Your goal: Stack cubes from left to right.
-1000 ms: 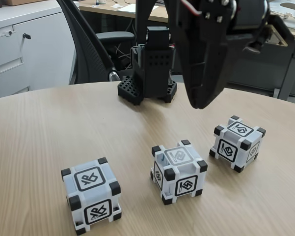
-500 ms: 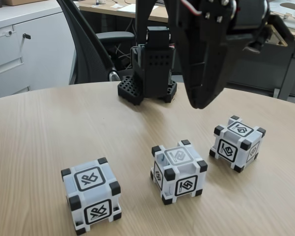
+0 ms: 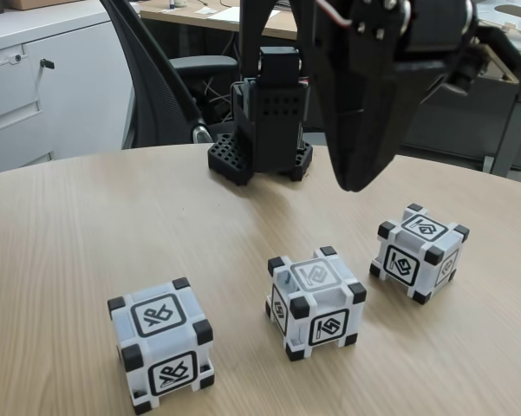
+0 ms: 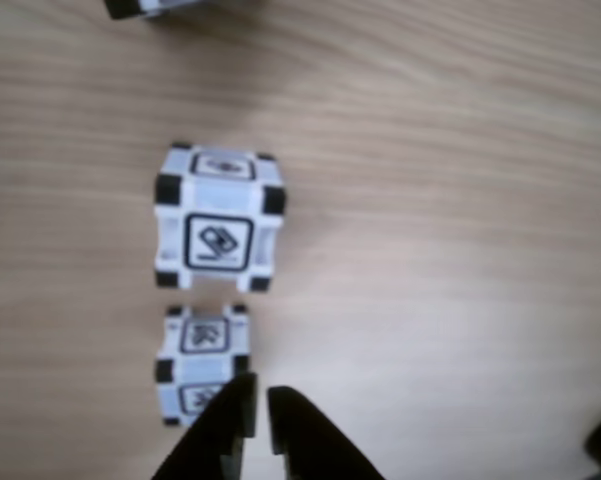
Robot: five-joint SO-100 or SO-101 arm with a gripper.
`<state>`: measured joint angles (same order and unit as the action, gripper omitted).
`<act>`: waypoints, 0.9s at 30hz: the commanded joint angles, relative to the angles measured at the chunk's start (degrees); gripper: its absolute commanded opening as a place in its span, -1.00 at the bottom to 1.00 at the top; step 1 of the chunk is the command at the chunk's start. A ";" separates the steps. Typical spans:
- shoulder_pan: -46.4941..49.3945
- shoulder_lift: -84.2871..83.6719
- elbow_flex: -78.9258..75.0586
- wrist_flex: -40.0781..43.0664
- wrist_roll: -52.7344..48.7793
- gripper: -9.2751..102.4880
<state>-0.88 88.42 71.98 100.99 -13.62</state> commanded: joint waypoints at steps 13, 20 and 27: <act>-16.26 1.32 7.73 0.18 8.96 -0.84; -20.83 1.32 13.89 0.26 18.19 -0.84; -19.95 1.32 16.88 0.18 11.16 -0.84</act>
<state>-21.36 88.42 88.86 100.90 0.09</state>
